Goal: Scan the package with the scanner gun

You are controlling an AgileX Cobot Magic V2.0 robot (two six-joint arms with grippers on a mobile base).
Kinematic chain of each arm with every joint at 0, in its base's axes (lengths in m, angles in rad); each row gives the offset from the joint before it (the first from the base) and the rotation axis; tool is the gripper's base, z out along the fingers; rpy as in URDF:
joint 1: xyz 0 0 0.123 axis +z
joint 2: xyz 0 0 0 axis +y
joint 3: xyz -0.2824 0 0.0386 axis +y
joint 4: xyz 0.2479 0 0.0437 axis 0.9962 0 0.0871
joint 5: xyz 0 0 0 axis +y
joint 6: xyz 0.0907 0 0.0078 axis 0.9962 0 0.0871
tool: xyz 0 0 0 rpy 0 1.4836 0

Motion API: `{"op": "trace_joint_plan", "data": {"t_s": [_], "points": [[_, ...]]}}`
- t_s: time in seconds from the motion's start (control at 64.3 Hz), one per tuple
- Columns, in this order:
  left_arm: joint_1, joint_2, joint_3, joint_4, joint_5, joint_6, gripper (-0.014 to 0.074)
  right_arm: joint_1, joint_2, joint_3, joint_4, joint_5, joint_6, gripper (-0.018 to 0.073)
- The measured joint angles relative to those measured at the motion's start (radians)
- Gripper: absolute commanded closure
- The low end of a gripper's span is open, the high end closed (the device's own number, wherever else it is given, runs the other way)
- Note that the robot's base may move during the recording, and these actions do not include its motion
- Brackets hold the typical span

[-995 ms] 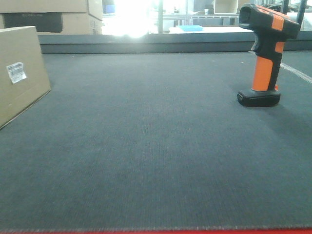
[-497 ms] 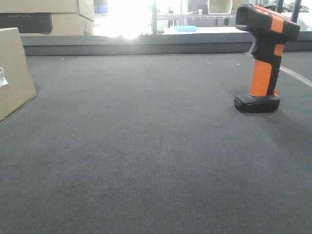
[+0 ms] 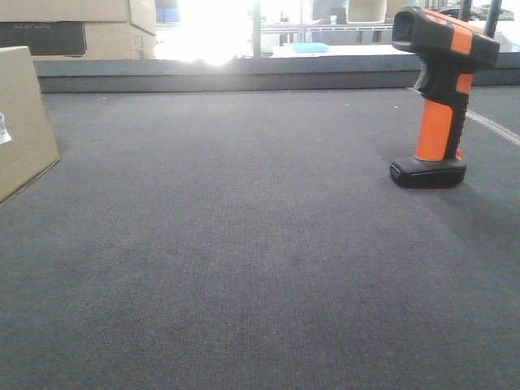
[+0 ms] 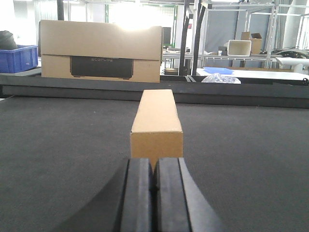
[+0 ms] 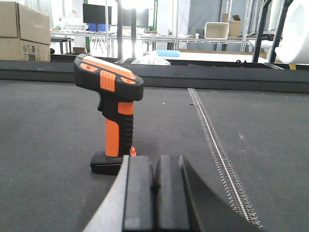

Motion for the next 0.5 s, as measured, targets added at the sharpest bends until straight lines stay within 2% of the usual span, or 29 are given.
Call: {"op": "trace_joint_plan", "data": {"t_s": [0.233,0.342,0.497], "points": [[0.0,0.0,0.0,0.03,0.01,0.0,0.0707,0.0,0.0,0.0,0.0,0.0,0.0,0.0713],[0.0,0.0,-0.038,-0.009,0.101,0.0,0.0707,0.0,0.0,0.0,0.0,0.0,0.0,0.0713],[0.0,0.011,-0.186,-0.027,0.229,0.0,0.0707,0.0,0.0,0.0,0.0,0.0,0.0,0.0713]]}}
